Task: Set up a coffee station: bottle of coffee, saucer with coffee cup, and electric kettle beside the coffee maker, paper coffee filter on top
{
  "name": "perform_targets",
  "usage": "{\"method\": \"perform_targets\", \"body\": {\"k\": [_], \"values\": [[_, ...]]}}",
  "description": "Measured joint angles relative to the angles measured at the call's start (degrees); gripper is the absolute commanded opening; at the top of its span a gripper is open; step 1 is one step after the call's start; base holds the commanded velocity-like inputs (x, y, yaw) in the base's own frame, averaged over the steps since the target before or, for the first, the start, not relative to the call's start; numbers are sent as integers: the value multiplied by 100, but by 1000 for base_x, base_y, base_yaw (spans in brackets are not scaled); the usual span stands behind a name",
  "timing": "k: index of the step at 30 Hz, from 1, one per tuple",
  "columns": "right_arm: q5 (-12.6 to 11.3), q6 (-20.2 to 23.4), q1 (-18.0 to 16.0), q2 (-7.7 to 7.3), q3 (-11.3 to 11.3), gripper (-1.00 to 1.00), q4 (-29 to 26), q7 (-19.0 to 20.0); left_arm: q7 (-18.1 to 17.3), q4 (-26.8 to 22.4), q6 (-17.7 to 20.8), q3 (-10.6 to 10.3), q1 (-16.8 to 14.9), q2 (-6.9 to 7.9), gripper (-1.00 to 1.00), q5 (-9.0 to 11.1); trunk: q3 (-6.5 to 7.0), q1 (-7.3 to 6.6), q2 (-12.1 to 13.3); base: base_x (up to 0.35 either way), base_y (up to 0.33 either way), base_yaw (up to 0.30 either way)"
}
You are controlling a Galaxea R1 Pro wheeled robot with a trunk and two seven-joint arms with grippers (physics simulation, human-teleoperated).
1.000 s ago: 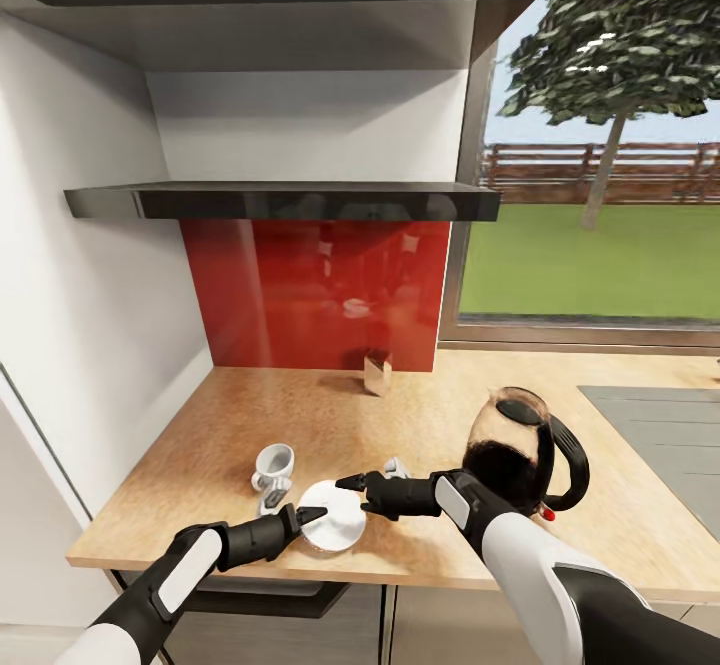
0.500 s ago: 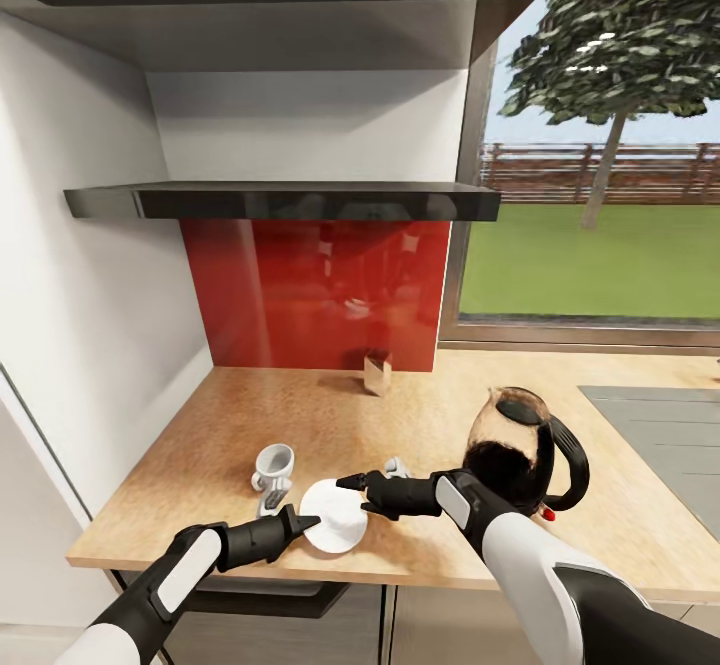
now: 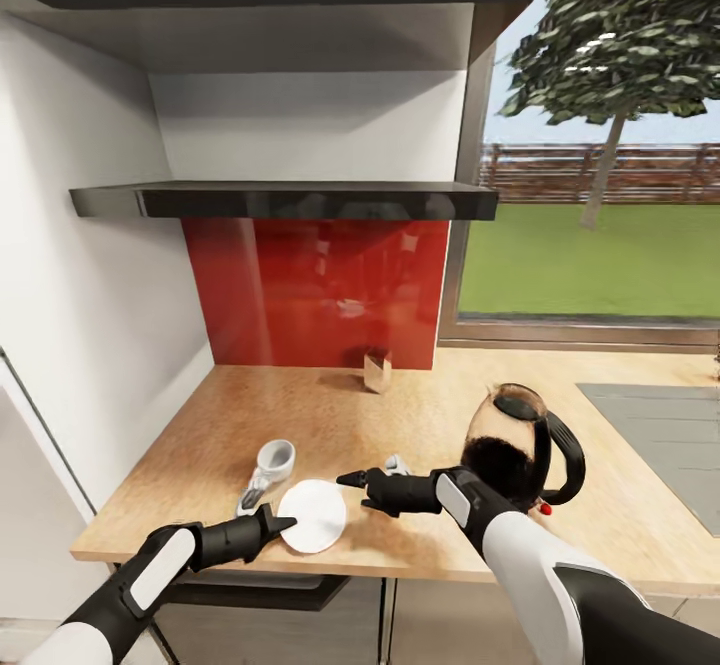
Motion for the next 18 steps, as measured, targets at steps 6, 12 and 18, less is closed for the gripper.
{"method": "perform_targets", "body": {"k": [6,12,18], "values": [[-20,3,1,-2,20,100,-290,-11,-403,123,32,-6,-1,209,-100,-111,0,1,1,-328,0,0],[-21,3,1,-2,11,100,-300,-11,-425,122,38,-14,0,213,-100,-169,0,1,1,-336,0,0],[-27,4,1,-2,11,100,-300,-11,-749,130,15,-26,20,253,-100,-276,-1,1,2,-337,0,0]]}}
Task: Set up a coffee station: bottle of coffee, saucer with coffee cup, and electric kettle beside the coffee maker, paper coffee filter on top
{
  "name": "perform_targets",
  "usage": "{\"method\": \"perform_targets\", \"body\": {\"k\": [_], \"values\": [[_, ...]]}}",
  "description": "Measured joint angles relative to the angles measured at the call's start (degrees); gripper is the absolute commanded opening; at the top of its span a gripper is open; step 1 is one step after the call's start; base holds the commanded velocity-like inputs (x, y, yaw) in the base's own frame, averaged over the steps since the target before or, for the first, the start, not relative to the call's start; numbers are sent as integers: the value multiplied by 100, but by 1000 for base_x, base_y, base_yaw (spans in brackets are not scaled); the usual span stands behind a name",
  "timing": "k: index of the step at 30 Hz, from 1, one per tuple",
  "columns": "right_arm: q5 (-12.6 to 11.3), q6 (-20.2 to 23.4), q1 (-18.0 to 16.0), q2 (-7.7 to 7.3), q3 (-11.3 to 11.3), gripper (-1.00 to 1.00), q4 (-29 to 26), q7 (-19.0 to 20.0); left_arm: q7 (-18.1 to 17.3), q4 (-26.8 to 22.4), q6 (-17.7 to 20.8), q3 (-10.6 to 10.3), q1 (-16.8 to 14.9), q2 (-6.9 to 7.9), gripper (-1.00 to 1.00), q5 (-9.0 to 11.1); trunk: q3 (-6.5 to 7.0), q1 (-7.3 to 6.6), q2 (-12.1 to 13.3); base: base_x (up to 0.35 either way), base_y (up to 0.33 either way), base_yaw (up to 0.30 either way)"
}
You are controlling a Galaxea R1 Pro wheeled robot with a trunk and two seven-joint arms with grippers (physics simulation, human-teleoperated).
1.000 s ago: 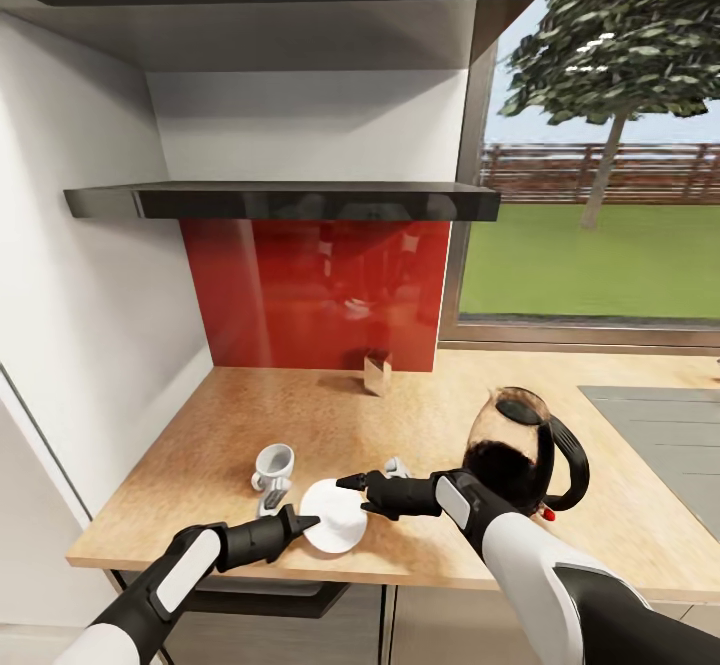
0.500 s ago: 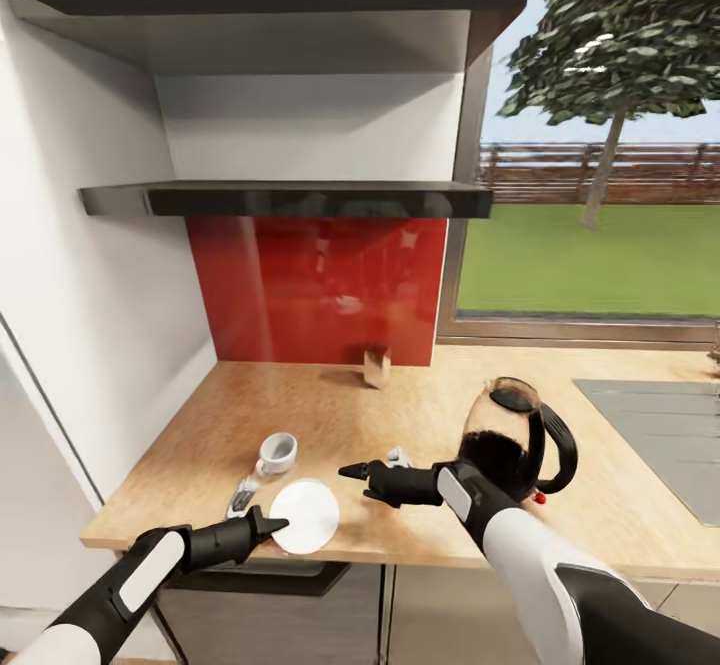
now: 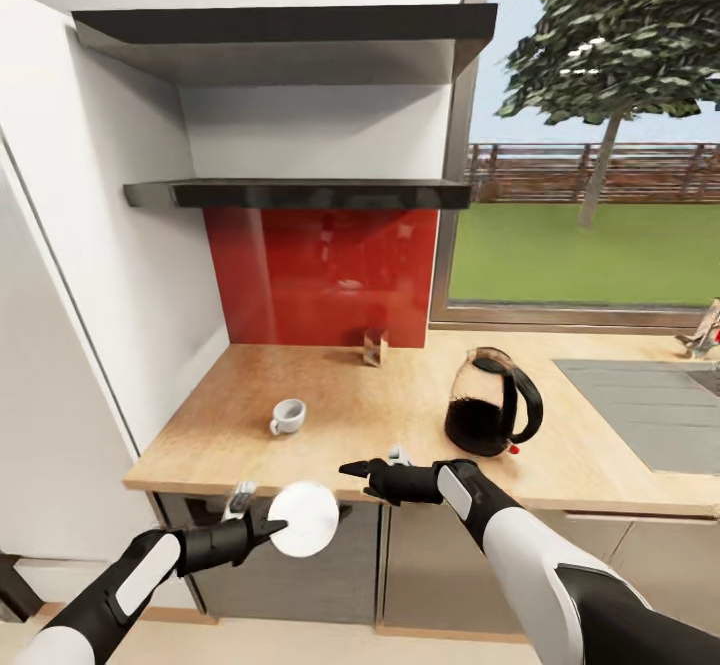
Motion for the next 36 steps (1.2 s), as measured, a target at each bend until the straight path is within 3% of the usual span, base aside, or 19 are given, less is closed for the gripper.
{"method": "perform_targets", "body": {"k": [3,8,11,14,17,20,23,24,25,26,27,28,32,33,36], "values": [[-1,-1,0,0,0,100,0,6,-201,14,-5,-1,12,177,-100,-2,0,0,0,-337,0,0],[-12,0,0,15,15,100,5,27,-779,100,-24,-8,27,614,-100,-59,0,0,0,-337,0,0],[-14,7,0,38,25,100,12,60,-911,306,-38,-6,34,856,-100,-63,0,0,0,-337,0,0],[-9,8,0,38,35,100,40,81,-1018,702,-90,-4,36,992,-100,-75,-1,0,0,-337,0,0],[49,5,0,23,37,100,138,89,-1166,902,-112,-4,35,1024,-100,-86,0,0,0,-337,0,0],[123,-3,2,-22,67,100,697,89,-1216,958,-138,-37,35,1020,-100,-107,-2,-2,-1,-243,0,0],[466,-17,10,-86,105,100,1074,78,-1223,970,-152,-58,35,994,-100,-132,-1,-3,-1,-84,0,0],[826,-36,63,-122,197,100,1158,50,-1223,973,-157,-66,37,976,-100,-187,-1,-3,0,-34,0,0],[962,-43,108,-134,195,100,1177,41,-1223,976,-158,-67,40,969,-100,-214,-1,-3,0,-7,0,0],[1838,-421,416,-341,224,100,1231,-17,-1222,987,-323,-86,193,877,-100,-550,0,-4,-2,-4,0,0],[2044,-675,873,-452,290,100,1241,-39,-1223,985,-464,-73,245,827,-100,-601,-2,-3,1,-3,0,0],[2125,-951,890,-552,251,100,1243,-120,-1222,991,-633,-74,291,769,-100,-651,-1,-3,-1,-2,0,0],[2271,-1962,1279,-970,260,100,1248,-1050,-1218,1207,-1161,-77,451,482,-100,-740,-2,-4,-1,0,0,0],[2289,-2203,1479,-1068,273,100,1250,-1754,-1216,1439,-1293,-90,500,328,-100,-769,-4,-4,-1,0,0,0],[2270,-2316,1800,-1139,249,100,1249,-2913,-1214,1776,-1787,-78,524,129,-100,-756,-2,-3,-1,0,0,0]]}}
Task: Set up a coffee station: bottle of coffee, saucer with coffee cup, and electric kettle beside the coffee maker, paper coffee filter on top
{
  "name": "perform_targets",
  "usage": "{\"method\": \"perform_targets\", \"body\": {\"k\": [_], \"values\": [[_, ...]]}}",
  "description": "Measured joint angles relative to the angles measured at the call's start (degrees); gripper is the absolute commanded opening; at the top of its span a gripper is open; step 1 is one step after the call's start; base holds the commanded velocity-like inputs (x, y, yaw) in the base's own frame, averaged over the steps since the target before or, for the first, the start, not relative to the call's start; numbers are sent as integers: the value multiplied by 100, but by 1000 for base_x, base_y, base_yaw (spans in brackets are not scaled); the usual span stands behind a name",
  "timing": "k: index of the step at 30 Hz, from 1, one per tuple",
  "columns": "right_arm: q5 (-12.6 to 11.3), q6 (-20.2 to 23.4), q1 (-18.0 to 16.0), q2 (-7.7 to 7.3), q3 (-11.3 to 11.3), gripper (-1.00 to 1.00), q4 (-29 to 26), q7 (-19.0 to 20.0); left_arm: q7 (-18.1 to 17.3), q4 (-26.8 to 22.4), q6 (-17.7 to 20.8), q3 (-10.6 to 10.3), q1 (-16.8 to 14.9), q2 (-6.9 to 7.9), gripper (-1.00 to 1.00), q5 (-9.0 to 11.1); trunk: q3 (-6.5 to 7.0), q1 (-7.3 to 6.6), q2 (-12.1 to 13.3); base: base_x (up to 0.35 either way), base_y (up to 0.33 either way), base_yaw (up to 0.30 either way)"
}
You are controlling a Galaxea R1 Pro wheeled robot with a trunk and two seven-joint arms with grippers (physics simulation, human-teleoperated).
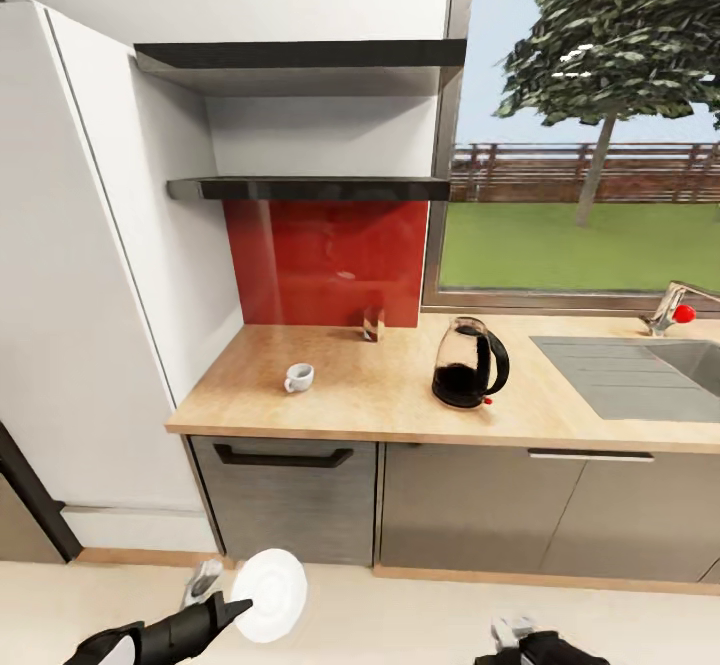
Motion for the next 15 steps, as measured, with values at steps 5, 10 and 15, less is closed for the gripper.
{"method": "perform_targets", "body": {"k": [5,10,15], "values": [[-13,-107,316,-5,-20,100,-2,-510,-4,331,-433,3,125,-230,-100,7,16,0,-1,0,0,-28],[-18,-116,357,-18,-27,100,-9,-514,-29,391,-472,8,234,-272,-100,8,56,0,-1,0,0,-67],[-30,-133,360,6,-26,100,-10,-512,-35,397,-782,-10,444,-244,-100,-2,60,0,-1,0,0,-208]]}}
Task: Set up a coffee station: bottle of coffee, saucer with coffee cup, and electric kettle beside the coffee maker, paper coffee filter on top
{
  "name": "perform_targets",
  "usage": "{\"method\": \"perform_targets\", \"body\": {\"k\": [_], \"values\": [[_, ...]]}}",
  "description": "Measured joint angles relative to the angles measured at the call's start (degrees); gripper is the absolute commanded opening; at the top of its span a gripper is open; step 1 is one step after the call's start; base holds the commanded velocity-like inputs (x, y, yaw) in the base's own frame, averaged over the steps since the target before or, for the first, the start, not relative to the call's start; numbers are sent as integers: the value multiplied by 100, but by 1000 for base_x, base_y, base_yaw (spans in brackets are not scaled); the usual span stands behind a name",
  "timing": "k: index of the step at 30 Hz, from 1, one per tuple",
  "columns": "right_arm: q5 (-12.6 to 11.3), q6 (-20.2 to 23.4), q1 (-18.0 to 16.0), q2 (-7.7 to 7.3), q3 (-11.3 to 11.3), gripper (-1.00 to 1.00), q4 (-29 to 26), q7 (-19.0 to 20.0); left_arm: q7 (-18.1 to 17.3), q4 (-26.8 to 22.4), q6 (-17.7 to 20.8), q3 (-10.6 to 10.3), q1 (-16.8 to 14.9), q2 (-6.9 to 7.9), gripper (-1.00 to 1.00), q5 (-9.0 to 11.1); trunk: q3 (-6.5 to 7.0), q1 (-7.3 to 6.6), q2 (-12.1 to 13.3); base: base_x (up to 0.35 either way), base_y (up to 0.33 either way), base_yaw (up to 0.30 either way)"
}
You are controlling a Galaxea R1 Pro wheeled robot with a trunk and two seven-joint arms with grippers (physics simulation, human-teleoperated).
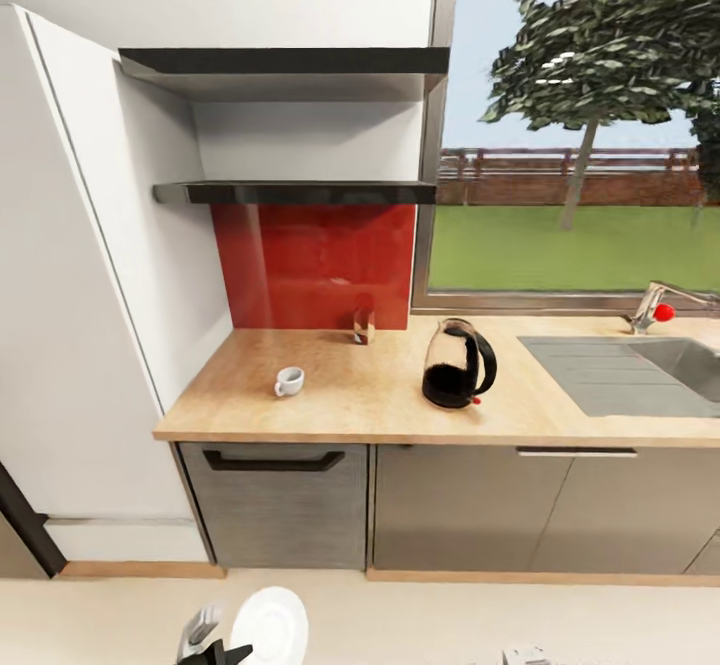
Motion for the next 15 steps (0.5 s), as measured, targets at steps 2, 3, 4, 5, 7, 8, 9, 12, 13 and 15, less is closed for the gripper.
{"method": "perform_targets", "body": {"k": [2,3,4,5,7,8,9,12,13,15], "values": [[-1,-1,0,-5,-4,100,0,0,3,3,-11,3,9,-14,-100,-4,0,0,0,0,0,-265],[-1,-1,0,-6,-6,100,0,0,3,3,-14,3,10,-16,-100,-5,0,0,0,0,0,-269],[-1,-1,0,-6,-7,100,0,0,3,4,-15,4,11,-19,-100,-4,0,0,0,0,0,-272],[-1,-1,0,-7,-6,100,0,0,3,4,-17,3,11,-22,-100,-5,0,0,0,0,0,-274],[-1,2,0,-5,-3,100,0,0,3,7,-20,3,12,-26,-100,-7,0,0,0,0,0,-276],[-1,3,0,-4,-3,100,0,0,3,8,-23,4,12,-27,-100,-7,0,0,0,0,0,-278],[-1,5,0,-2,-2,100,0,3,4,10,-39,4,12,-27,-100,-7,0,0,0,0,0,-278],[-1,2,0,1,-1,100,0,7,4,12,-121,4,17,-31,-100,-7,0,0,0,0,0,-279],[-1,3,0,-2,0,100,0,8,4,12,-155,4,19,-34,-100,-7,0,0,0,0,0,-280],[-1,5,0,-5,0,100,0,8,5,13,-204,3,20,-36,-100,-7,0,0,0,0,0,-280]]}}
